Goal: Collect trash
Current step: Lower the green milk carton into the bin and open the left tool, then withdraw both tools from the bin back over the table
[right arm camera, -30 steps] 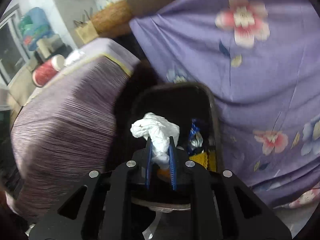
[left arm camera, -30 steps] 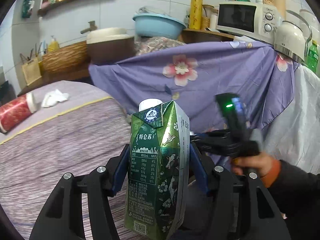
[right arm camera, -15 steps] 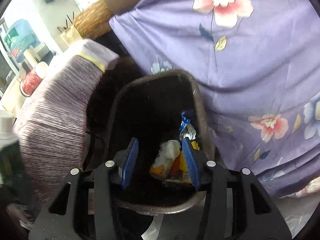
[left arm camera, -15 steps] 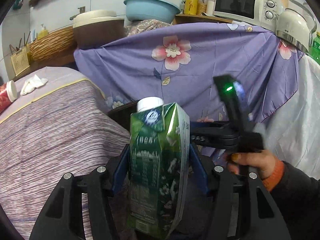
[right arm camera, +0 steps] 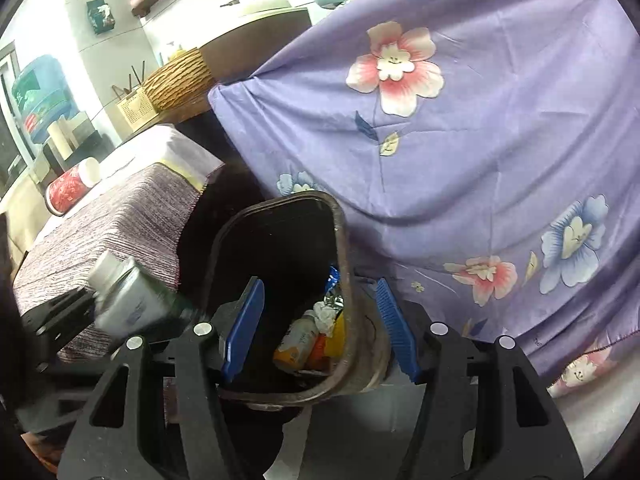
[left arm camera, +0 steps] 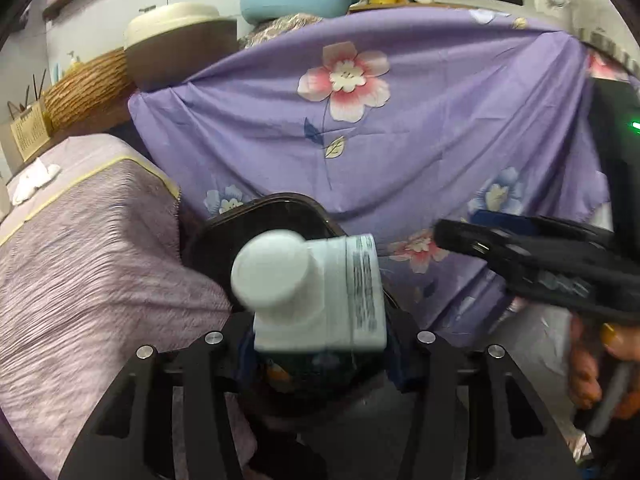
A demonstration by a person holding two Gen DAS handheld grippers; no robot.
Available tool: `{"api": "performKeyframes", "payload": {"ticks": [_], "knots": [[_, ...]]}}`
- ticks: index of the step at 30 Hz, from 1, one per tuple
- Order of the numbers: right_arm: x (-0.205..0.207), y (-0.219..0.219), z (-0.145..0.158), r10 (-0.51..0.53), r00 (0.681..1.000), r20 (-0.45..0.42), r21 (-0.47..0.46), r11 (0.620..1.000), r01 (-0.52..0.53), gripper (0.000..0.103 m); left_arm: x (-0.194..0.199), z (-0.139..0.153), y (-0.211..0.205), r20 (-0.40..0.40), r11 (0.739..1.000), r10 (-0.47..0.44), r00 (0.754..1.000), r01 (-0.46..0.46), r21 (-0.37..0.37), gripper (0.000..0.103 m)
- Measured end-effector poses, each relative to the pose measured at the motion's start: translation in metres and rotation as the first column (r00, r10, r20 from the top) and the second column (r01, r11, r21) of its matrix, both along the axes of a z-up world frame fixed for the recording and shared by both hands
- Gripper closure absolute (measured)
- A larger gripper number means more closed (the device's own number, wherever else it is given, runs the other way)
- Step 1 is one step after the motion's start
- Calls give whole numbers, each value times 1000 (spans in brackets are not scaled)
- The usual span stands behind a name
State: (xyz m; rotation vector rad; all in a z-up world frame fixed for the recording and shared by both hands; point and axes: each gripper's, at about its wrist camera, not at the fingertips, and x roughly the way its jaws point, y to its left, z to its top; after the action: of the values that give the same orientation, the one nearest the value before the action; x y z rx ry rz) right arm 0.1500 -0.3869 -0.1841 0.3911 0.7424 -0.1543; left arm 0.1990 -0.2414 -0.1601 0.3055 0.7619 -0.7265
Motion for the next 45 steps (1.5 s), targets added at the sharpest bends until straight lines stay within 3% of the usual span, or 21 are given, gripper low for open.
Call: {"api": "performKeyframes", "payload": {"ticks": [7, 10, 12, 16, 30, 32, 34, 39, 45], "knots": [[-10, -10, -15, -30, 999, -31, 17, 999, 31, 44, 26, -26, -19, -28, 998, 35, 999, -34, 51, 53], [-12, -14, -19, -41, 998, -40, 21, 999, 42, 44, 31, -39, -27, -21, 994, 40, 999, -38, 103, 38], [-14, -16, -21, -48, 998, -42, 24, 999, 49, 44, 31, -43, -27, -19, 994, 51, 999, -49, 99, 22], [-16, -20, -21, -59, 997, -42, 25, 998, 60, 44, 29, -43, -25, -44, 996, 52, 998, -48, 76, 20], [-13, -25, -13, -78, 996, -31, 20, 997, 78, 43, -18, 16, 8, -5, 999, 7, 1000, -7, -52, 7], [-11, -22, -12, -65, 997, -31, 26, 997, 66, 40, -25, 27, 15, 0, 998, 3, 1000, -3, -70, 6], [-6, -15, -9, -45, 999, -27, 28, 999, 46, 33, -32, 40, 24, 10, 997, -2, 1000, 3, -75, 6], [11, 12, 4, 33, 999, -15, 13, 999, -33, 32, -41, 72, 55, 41, 997, 15, 999, -12, -77, 6], [46, 69, 30, 202, 979, 18, 18, 979, -202, 31, -38, 103, 114, 72, 995, 67, 995, -61, -82, 5]]}}
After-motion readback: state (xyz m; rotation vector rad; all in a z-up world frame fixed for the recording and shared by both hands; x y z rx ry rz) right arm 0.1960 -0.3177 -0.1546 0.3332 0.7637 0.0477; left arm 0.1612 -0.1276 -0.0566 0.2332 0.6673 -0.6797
